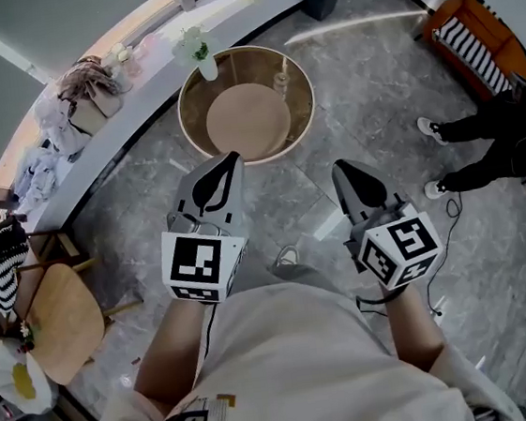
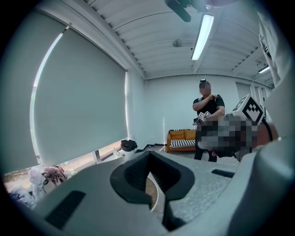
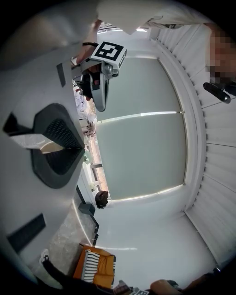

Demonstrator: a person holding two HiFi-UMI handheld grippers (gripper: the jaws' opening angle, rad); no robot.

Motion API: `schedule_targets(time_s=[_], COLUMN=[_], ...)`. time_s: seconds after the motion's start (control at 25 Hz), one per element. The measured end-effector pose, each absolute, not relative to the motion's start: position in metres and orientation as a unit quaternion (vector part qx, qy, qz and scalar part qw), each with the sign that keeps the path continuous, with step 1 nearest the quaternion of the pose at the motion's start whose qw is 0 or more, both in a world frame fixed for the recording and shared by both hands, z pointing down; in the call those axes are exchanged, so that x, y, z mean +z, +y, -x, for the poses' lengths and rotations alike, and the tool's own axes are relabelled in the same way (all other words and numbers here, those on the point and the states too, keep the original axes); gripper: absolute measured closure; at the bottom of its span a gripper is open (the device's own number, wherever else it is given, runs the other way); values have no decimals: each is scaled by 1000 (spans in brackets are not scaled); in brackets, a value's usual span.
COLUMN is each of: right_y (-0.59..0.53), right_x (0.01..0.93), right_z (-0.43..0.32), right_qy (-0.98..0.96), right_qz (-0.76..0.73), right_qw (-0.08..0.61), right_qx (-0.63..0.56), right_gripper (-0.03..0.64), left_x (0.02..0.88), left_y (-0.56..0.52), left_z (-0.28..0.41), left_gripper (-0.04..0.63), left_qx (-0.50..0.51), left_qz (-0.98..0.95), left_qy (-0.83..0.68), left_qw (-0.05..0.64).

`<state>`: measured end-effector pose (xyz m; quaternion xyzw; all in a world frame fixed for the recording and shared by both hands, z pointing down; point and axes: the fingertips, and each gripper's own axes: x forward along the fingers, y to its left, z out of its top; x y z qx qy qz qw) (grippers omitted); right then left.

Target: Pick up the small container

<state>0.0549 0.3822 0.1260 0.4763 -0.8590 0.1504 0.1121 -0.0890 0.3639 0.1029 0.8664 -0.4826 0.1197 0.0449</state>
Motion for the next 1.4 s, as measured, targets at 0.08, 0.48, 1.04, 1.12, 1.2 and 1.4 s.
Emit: schedule_targets(time_s=[0.08,0.48,1.04,1.12,1.2,1.4], right_y=[382,368,286,270,251,204], right_x=[133,153,172,174,175,176], right_z=[-60,-68,-70,-65,-60,-59], right_qy=[-861,-863,-851,-851,-851,-845], right_qz=[-472,-462,-477,-475,-474,-482], right_qw=[115,123,136,139,142,147], right_qx=[152,161,170,174,176,178], right_gripper=[611,611,611,611,611,611], left_x=[111,126,145,147,150,155], left_y=[366,356,263,247,229,182], left_z=[85,78,79,82,86,87], left_gripper=[588,588,588,588,588,588], left_qx=[123,131,132,135,137,140], left_qz=[-863,-856,-862,-862,-863,-867], left_qy=[-488,-496,-485,-484,-481,-472], left_qw=[48,56,62,66,70,75])
